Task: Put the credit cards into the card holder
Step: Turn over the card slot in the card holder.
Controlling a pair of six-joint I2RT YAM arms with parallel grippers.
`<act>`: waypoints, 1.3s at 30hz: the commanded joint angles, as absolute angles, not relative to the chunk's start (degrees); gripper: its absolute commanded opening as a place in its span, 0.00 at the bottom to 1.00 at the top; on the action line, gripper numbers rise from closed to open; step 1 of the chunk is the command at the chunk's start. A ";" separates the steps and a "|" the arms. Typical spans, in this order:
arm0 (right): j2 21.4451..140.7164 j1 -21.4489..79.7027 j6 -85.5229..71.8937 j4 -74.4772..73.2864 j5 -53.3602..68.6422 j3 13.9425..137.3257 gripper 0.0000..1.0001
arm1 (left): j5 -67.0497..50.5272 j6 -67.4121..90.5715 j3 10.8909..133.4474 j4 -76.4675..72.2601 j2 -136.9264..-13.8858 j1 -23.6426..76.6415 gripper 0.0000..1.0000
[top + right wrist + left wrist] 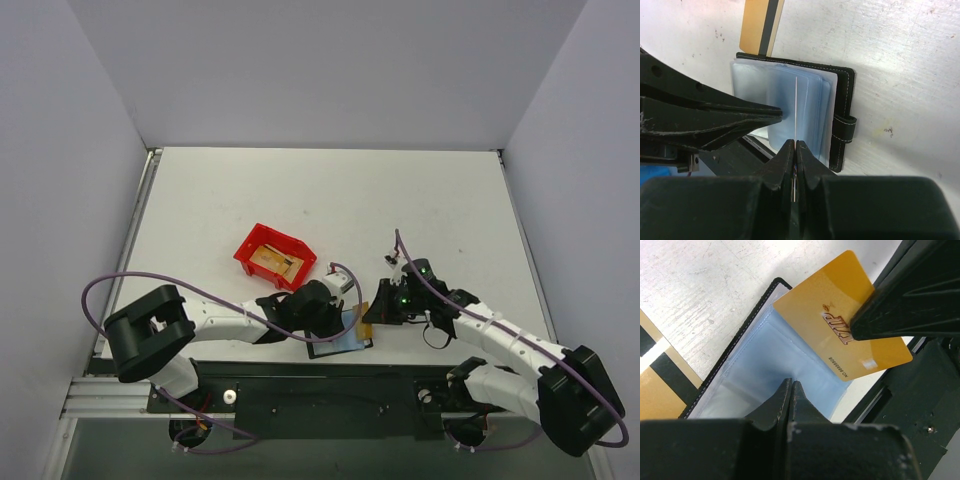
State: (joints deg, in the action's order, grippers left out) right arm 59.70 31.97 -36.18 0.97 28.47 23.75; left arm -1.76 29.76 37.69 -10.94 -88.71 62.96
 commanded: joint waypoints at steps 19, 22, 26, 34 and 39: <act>65.12 35.07 -35.86 -1.49 22.59 24.70 0.00 | -1.14 29.44 37.62 -10.81 -87.98 63.02 0.00; 65.74 35.51 -36.21 -0.62 22.94 24.79 0.00 | -1.14 29.53 37.62 -10.90 -87.98 63.02 0.00; 66.53 35.95 -36.91 1.58 23.73 24.79 0.00 | -0.97 29.53 37.62 -10.81 -87.80 63.02 0.00; 67.85 36.12 -39.02 5.71 26.45 24.61 0.00 | -0.79 29.44 37.79 -10.64 -87.19 63.02 0.00; 69.43 36.12 -40.25 8.43 28.04 24.26 0.00 | -0.53 29.53 38.06 -9.58 -84.91 63.02 0.00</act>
State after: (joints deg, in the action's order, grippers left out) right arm 68.01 35.73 -39.24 5.63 26.52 23.68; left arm -1.34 29.74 37.60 -10.26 -88.40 62.96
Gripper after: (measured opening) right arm 0.002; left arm 0.022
